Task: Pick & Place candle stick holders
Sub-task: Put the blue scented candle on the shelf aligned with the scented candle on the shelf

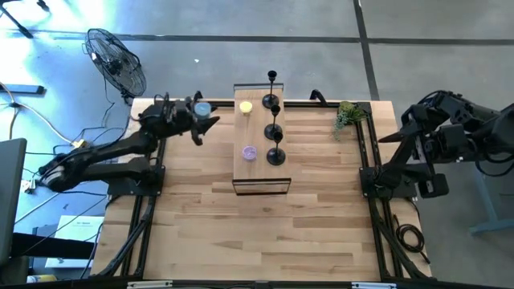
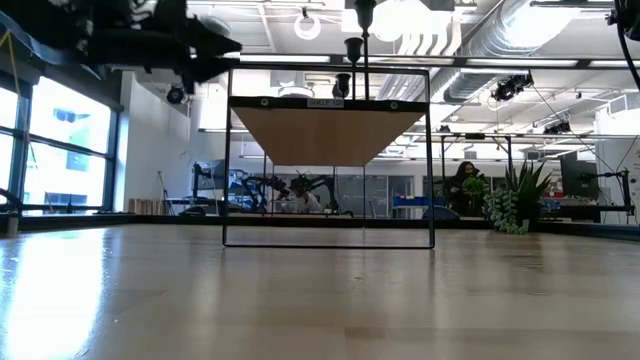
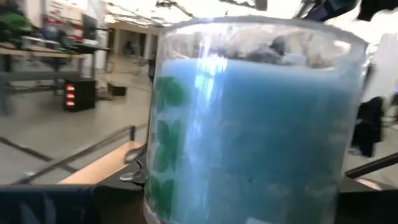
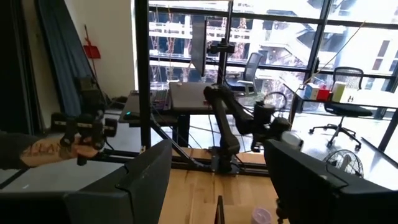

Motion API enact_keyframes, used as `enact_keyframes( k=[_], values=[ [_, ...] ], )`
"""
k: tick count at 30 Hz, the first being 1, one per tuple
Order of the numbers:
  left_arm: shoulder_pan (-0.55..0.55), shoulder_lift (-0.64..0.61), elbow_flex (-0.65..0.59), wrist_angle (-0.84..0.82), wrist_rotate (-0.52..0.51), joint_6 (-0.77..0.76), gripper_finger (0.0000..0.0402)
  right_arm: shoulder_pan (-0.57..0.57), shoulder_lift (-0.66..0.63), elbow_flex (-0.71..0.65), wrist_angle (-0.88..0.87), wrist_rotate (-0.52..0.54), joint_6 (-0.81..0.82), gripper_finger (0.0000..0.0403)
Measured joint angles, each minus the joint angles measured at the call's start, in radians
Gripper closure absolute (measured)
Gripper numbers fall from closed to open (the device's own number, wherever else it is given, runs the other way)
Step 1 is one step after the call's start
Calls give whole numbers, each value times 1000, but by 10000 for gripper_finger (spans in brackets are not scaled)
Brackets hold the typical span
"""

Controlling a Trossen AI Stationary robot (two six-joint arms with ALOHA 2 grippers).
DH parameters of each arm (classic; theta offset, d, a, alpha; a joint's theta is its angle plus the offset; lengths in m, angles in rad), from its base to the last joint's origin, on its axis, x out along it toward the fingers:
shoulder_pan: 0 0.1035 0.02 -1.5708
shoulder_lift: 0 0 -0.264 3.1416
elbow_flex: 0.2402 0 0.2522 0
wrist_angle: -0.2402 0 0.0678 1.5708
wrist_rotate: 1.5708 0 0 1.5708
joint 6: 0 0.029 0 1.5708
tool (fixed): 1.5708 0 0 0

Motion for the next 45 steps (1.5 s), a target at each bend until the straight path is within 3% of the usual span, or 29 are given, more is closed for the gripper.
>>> enact_keyframes(
  k=[9,16,22,27,45],
  values=[
    [24,356,25,394,135,-32,204,0,16,-1,22,26,1,151],
    [22,543,97,434,236,-35,204,0,5,-1,73,78,-30,151],
    [-34,656,160,525,228,-36,204,0,6,-1,76,107,-30,151],
    [-80,719,208,519,210,-39,204,0,6,-1,76,108,-28,151],
    [-123,813,209,519,191,-60,204,0,-7,0,75,108,-38,151]
  ],
)
